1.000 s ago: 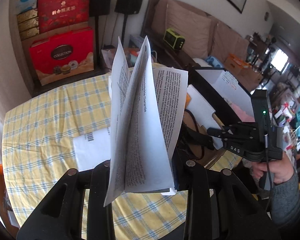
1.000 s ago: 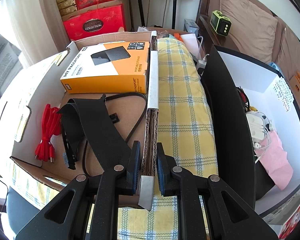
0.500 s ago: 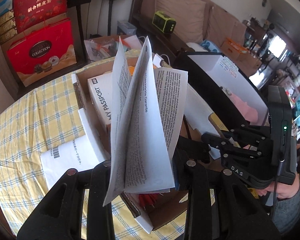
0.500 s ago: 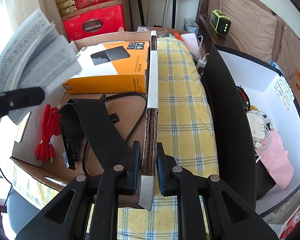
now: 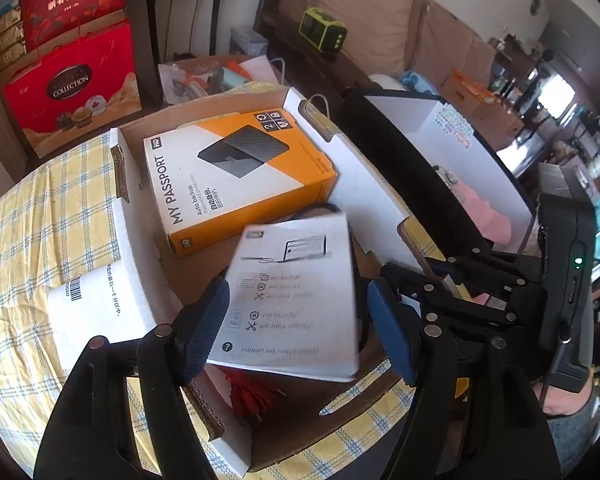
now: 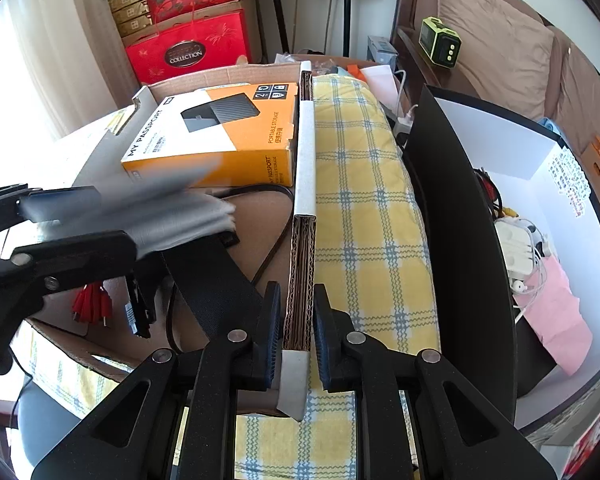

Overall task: Organize objects
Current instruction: 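Carry the manual into the cardboard box and open the left gripper, then move the left gripper to the white barcode sheet on the table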

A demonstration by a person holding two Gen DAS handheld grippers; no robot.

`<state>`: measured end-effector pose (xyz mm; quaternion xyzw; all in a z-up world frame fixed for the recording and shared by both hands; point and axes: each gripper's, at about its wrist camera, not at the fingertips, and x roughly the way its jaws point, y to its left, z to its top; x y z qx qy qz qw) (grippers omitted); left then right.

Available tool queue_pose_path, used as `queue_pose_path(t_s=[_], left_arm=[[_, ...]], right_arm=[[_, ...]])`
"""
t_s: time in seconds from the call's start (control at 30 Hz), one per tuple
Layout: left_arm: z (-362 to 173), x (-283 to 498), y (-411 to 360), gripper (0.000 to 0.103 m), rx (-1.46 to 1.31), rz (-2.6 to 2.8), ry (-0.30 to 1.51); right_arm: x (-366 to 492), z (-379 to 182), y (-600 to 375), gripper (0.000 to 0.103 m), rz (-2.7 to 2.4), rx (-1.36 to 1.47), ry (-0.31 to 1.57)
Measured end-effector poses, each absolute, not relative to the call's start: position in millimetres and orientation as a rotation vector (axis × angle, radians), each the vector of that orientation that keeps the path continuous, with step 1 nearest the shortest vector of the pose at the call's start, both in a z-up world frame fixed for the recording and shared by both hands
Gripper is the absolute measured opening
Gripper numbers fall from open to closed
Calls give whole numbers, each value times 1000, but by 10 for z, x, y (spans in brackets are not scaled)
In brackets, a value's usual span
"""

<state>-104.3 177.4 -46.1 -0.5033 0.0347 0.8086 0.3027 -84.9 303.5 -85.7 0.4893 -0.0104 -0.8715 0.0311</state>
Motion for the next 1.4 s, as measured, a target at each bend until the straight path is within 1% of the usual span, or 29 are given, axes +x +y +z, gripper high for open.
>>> queue_pose_path(t_s=[0.23,0.4,0.53,0.77,0.93,1.1,1.2,1.27,1.4], left_arm=[[-260,-1105,1395,68,-1299,2167,-26],[-209,-1242,1046,68,-1311,2314,-5],[-339,-1384,705,68,-1385,2406,-23],[-668,-1584,264,68,-1539,2439,-105],[-926,-1652,17,68,-1627,2358,-272],[-1035,-1653,-59,68,-1619,2270,-394],[-1044,-1649,-26,60,-1607,2228,-413],[-1053,-1643,13,52,-1607,2205,-412],[-1015,-1636,37,49,-1573,2186,-434]], right_arm=[[-848,-863,3040,16,-2685,1509,-38],[-857,-867,3039,16,-2684,1511,-39],[-857,-867,3038,16,-2685,1511,-42],[-854,-868,3045,16,-2686,1513,-39],[-855,-867,3044,16,-2686,1511,-39],[-851,-869,3056,16,-2686,1513,-34],[-855,-874,3071,17,-2686,1517,-28],[-863,-883,3082,17,-2686,1519,-25],[-860,-886,3079,17,-2686,1520,-24]])
